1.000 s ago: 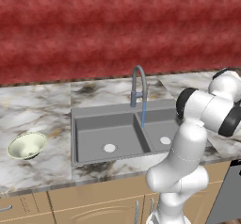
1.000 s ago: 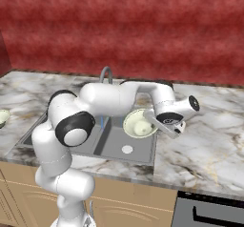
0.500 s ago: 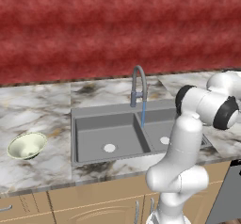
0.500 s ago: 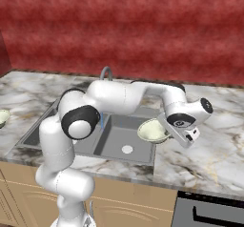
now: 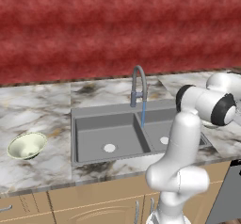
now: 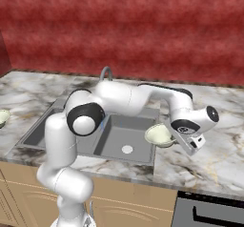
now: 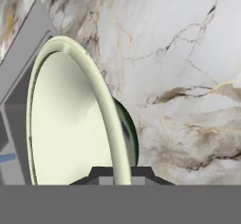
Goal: Rinse each bowl for a few seconds and place them down in the sink or on the counter.
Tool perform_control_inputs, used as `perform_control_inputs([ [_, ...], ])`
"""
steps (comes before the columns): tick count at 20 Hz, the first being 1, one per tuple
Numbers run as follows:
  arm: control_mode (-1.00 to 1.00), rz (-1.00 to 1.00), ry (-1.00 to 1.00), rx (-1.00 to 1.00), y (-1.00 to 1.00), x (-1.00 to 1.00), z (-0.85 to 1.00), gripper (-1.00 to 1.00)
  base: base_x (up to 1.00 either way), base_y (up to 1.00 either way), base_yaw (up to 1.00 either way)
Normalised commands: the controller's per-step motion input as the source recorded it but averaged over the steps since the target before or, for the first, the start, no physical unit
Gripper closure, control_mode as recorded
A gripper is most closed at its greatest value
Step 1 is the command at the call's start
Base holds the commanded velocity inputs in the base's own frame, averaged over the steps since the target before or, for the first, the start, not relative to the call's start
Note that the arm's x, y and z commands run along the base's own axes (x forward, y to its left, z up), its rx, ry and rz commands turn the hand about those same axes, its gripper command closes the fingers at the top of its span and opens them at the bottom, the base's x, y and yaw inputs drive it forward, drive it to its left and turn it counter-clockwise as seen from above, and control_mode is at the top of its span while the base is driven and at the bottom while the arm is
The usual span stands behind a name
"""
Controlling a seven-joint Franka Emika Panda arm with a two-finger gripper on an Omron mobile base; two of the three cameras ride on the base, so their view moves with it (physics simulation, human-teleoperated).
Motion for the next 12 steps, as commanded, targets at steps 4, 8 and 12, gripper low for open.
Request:
perform_control_inputs([
  [4,-1.00,-0.05,0.00,0.00,-0.29,0.00,-0.20,1.00,0.00,0.00,0.00],
  [8,-1.00,0.00,-0.01,-0.02,-0.20,0.00,-0.36,1.00,0.00,0.00,0.00],
  [12,-1.00,0.00,0.00,-0.06,-0.02,0.00,-0.34,1.00,0.00,0.00,0.00],
])
